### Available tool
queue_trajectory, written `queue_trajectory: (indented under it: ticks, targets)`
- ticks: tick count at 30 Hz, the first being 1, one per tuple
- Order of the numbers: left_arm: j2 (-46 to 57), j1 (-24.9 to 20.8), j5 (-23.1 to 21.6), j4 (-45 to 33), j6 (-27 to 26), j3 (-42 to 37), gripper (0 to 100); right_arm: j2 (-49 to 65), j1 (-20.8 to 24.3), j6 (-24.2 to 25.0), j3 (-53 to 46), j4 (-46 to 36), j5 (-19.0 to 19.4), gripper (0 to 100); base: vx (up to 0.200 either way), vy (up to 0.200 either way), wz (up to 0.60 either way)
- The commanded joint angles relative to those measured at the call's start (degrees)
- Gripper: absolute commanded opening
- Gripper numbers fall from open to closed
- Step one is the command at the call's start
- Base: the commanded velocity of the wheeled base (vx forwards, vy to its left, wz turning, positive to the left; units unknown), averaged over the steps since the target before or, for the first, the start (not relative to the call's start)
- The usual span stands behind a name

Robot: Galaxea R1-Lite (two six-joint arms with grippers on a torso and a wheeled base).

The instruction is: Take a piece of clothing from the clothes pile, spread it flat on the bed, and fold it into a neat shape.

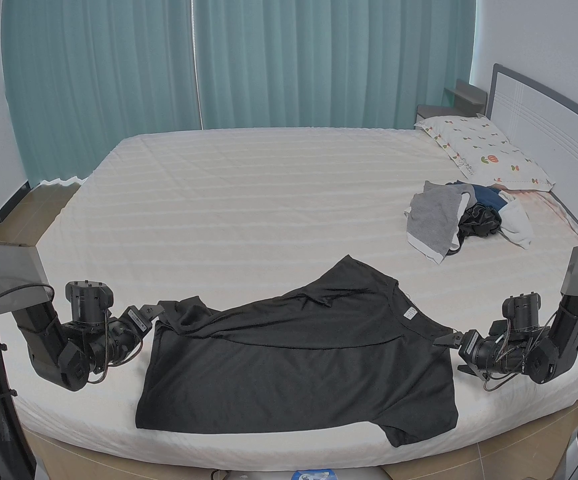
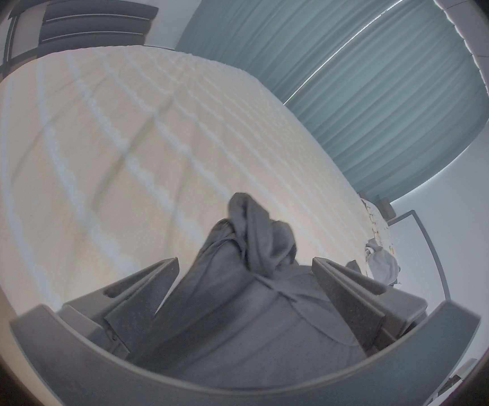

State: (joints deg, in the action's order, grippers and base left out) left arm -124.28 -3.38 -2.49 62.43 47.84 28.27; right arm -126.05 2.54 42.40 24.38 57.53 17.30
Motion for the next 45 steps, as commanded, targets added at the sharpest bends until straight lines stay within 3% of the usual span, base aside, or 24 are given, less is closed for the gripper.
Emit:
queue_trajectory:
  ticks: [1, 6, 12, 23, 38, 43, 44, 45]
  targets:
    - [-0.17, -1.11, 0.11, -3.89, -0.11, 6.45, 100, -0.69, 0.10, 1.02, -0.04, 0.13, 0.02, 100, 0.000, 0.000, 0.00]
    - [-2.98, -4.09, 0.11, -11.63, -0.11, 16.29, 100, -1.21, 0.10, 1.90, 0.32, 0.13, 0.02, 100, 0.000, 0.000, 0.00]
    - [-6.85, -6.20, -0.15, -15.49, 0.24, 22.79, 100, -1.04, 0.36, 3.04, 0.23, 0.13, 0.10, 100, 0.000, 0.000, 0.00]
    - [-9.57, -7.87, 2.84, -14.26, -3.19, 19.45, 100, -1.21, 1.33, 2.95, -0.30, 0.66, -0.16, 100, 0.000, 0.000, 0.00]
    - [-12.74, -8.14, 5.04, -15.05, -3.10, 22.97, 100, -2.53, 1.42, 2.86, -0.83, 3.82, -0.34, 100, 0.000, 0.000, 0.00]
    - [-14.23, -7.87, 7.58, -15.93, -3.19, 25.34, 100, -2.53, 1.42, 2.86, -0.74, 3.82, -0.34, 100, 0.000, 0.000, 0.00]
    - [-14.32, -7.79, 7.67, -16.37, -3.19, 25.96, 0, -2.53, 1.42, 2.86, -0.74, 3.82, -0.34, 100, 0.000, 0.000, 0.00]
    - [-14.41, -7.70, 7.67, -16.72, -3.10, 26.31, 0, -2.53, 1.60, 2.86, -0.74, 3.91, -0.42, 100, 0.000, 0.000, 0.00]
